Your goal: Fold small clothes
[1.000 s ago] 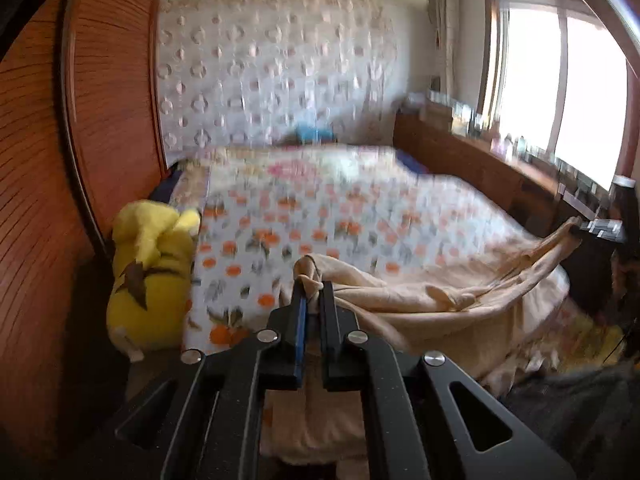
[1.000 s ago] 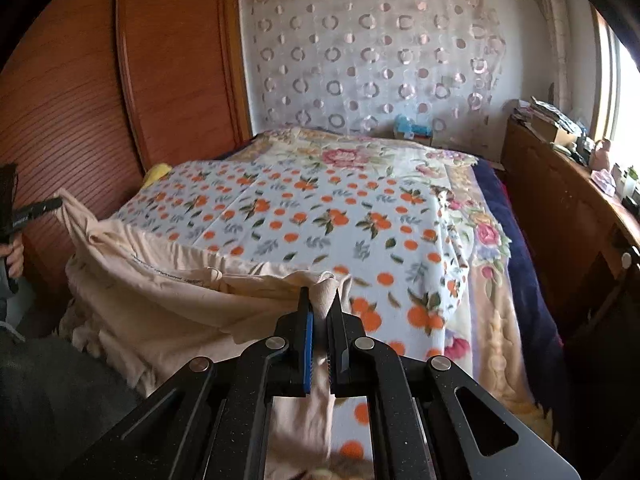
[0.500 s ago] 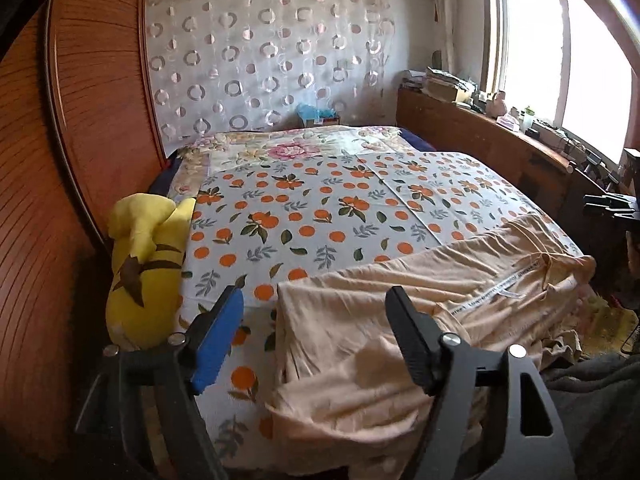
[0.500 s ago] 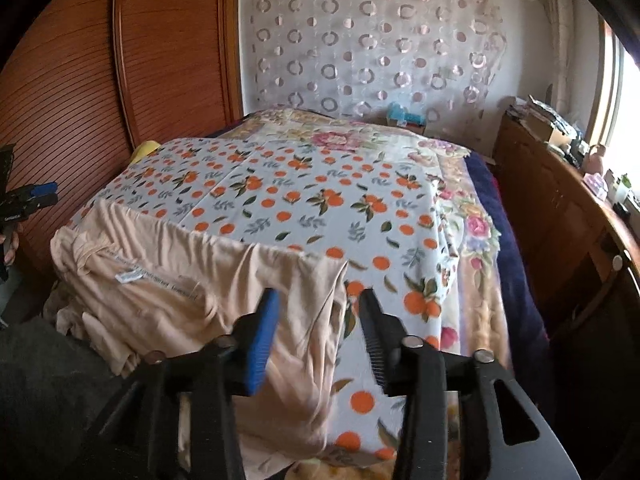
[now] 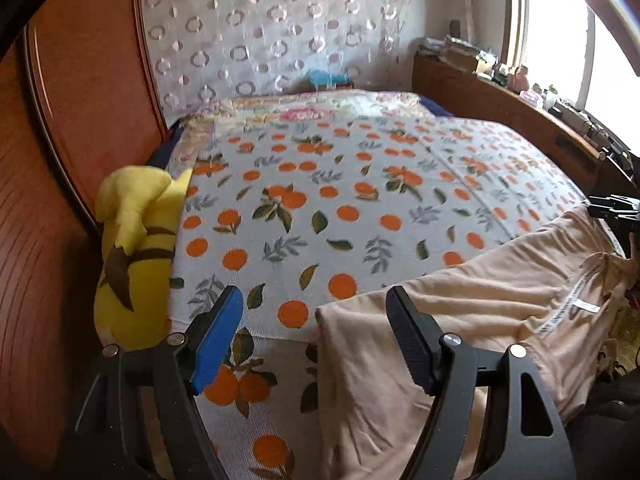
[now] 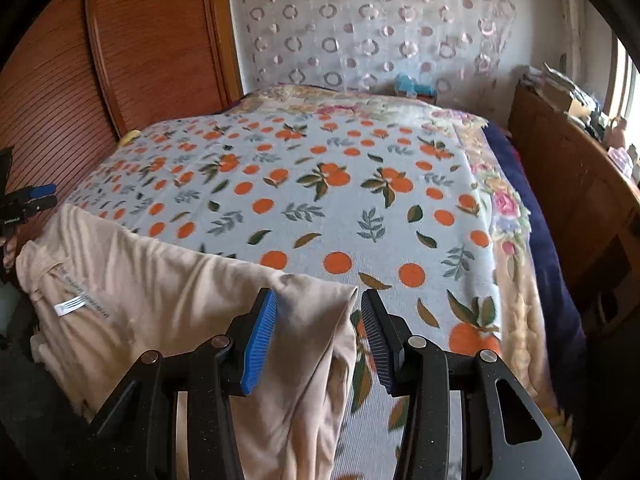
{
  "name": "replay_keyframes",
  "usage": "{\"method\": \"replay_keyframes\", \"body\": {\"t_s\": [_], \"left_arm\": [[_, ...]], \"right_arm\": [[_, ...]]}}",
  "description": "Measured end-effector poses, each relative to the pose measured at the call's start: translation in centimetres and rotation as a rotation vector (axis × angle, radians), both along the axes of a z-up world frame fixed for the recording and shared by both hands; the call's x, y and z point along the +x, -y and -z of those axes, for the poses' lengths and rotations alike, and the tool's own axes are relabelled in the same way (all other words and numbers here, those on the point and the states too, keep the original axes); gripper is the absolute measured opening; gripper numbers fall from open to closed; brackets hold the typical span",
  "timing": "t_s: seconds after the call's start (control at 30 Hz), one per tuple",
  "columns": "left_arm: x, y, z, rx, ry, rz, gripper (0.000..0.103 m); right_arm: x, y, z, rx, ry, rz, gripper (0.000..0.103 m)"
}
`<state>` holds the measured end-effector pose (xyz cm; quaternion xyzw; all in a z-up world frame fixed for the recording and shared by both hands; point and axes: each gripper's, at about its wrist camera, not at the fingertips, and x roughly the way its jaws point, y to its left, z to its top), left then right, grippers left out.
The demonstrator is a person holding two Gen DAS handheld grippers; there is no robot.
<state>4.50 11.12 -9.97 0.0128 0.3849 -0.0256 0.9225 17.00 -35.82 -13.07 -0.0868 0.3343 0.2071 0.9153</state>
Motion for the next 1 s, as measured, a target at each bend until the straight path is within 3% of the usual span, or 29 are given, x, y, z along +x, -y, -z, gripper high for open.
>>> {"method": "replay_keyframes", "body": {"t_s": [0.27,0.57,0.67,0.73,0.77,0.83,0.87,0.93,1.0], "left_arm": [[1.3,-0.6,2.5,-0.027,-0.105,-0.005,0.075],[1.2,-0.5,2.4,-0.032,-0.109,-0.002,0.075],[1.3,-0.4,2.3,-0.055,-0.116,0.027,0.063],[1.3,-0.2,2.2,-0.064,-0.121,0.051,0.049],[1.3,0.0,2.1,-0.067,-0.123,0.065,0.044],[1.1,0.5,2.0,-0.087,-0.133,0.099,0.020],[1.0,0.8,2.0,-0.100,-0.138,0.109,0.013],[0.2,1.5,1.1,-0.093,-0.095,0.103,0.007],[-1.7,1.5,-1.6,-0.096,0.020,0.035,0.007]], "right_arm": [[1.8,-0.5,1.1,-0.011,-0.048,0.007,0.064],[1.8,-0.8,1.3,-0.022,-0.057,-0.027,0.066],[1.6,-1.3,1.5,-0.040,-0.052,-0.047,0.066],[1.6,-1.4,1.5,-0.046,-0.048,-0.058,0.066],[1.5,-1.4,1.5,-0.044,-0.047,-0.066,0.061],[1.0,-1.7,1.5,-0.030,-0.048,-0.116,0.036],[0.7,-2.0,1.5,-0.021,-0.048,-0.143,0.016],[-0.5,-2.2,1.4,-0.041,-0.010,-0.152,0.011],[-1.8,-2.0,0.3,0.016,0.004,-0.167,0.010]]}}
